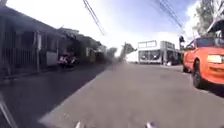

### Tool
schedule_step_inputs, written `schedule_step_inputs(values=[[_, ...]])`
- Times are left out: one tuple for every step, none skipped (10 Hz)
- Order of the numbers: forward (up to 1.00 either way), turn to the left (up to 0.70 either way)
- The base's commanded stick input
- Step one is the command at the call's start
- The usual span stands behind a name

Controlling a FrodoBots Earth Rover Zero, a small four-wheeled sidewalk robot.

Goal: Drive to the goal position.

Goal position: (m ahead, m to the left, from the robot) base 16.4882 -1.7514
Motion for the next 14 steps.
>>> schedule_step_inputs(values=[[0.7,0.0],[0.7,0.0],[0.7,0.0],[0.7,0.0],[0.7,0.0],[0.7,0.0],[0.7,0.0],[0.7,0.0],[0.7,0.0],[0.7,0.0],[0.7,0.0],[0.7,0.0],[0.7,0.0],[0.7,0.0]])
